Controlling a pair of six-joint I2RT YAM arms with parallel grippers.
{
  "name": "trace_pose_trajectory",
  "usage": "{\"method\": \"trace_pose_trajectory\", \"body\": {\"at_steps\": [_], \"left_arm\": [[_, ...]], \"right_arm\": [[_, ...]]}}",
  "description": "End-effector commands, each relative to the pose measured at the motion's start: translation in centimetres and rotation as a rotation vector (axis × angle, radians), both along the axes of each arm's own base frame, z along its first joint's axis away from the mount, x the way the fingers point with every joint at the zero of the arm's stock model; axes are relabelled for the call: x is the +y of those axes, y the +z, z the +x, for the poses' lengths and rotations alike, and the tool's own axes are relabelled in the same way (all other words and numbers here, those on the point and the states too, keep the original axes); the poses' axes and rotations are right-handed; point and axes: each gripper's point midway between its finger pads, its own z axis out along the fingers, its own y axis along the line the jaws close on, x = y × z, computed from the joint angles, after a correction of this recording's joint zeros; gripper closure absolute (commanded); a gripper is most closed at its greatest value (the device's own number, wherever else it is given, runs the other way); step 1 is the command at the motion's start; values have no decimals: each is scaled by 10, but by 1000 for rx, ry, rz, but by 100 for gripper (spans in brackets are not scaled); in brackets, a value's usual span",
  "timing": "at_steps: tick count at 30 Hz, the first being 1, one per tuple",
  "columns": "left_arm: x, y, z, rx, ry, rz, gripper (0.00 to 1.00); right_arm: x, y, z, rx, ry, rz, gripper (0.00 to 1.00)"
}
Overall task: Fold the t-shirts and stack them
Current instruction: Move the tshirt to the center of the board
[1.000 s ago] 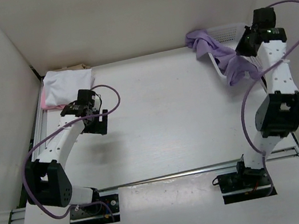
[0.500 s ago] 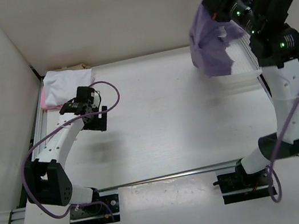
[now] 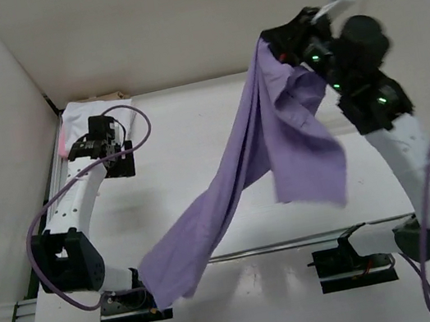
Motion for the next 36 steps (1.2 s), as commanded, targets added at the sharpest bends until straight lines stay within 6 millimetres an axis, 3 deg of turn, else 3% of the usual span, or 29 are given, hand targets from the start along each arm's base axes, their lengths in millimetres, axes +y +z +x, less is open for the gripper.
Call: {"method": "trace_pose_trajectory", "body": {"at_steps": [1,2,4,5,6,7,8,9,11,12,13,14,15,16,17,19,20,23,27,32,34,35,36], "left_arm": [[17,22,15,-64,60,55,0],[19,21,19,-60,66,66,0],[21,26,31,-70,78,85,0],[23,29,37,-77,84,94,0],[26,33,42,-86,97,114,0],[14,43,51,-115,69,119,0],[6,42,57,-112,51,127,0],[-2,47,59,-128,32,131,0],[-38,47,55,-119,-66,120,0],[-54,48,47,-117,-119,94,0],[-95,43,33,-94,-245,28,0],[-112,25,13,-33,-317,5,0],[-130,22,-6,-14,-390,-25,0],[-151,11,-25,27,-471,-60,0],[-178,-11,-57,102,-593,-56,0],[-206,-27,-88,171,-722,-78,0],[-230,-35,-114,227,-826,-109,0],[-279,-51,-144,277,-979,-201,0],[-317,-77,-177,313,-1118,-218,0],[-311,-129,-200,434,-1142,-188,3],[-303,-142,-201,460,-1130,-158,24],[-302,-142,-198,447,-1124,-141,45],[-301,-143,-196,439,-1119,-129,55]], "right_arm": [[0,-134,79,400,-201,-26,100],[4,-185,95,521,-221,-65,100],[8,-227,113,632,-246,-74,100],[13,-274,131,722,-274,-131,98],[14,-288,139,770,-296,-152,89],[12,-306,149,822,-314,-179,68],[13,-359,166,954,-328,-247,44],[15,-342,162,1017,-315,-278,41],[8,-359,163,1090,-368,-342,37],[2,-355,160,1074,-381,-368,35],[3,-374,151,1071,-380,-411,32],[-5,-352,142,1004,-385,-389,31],[-8,-354,135,988,-382,-389,30],[-11,-381,120,1023,-366,-405,30],[-24,-370,111,1008,-364,-370,30],[-37,-384,95,1058,-368,-343,32],[-53,-403,80,1113,-396,-348,33],[-80,-443,52,1226,-447,-366,35],[-107,-480,25,1337,-523,-368,35],[-120,-506,7,1406,-564,-416,35],[-125,-518,8,1430,-577,-442,35],[-126,-523,7,1445,-578,-451,35],[-126,-531,8,1463,-572,-472,35]]}}
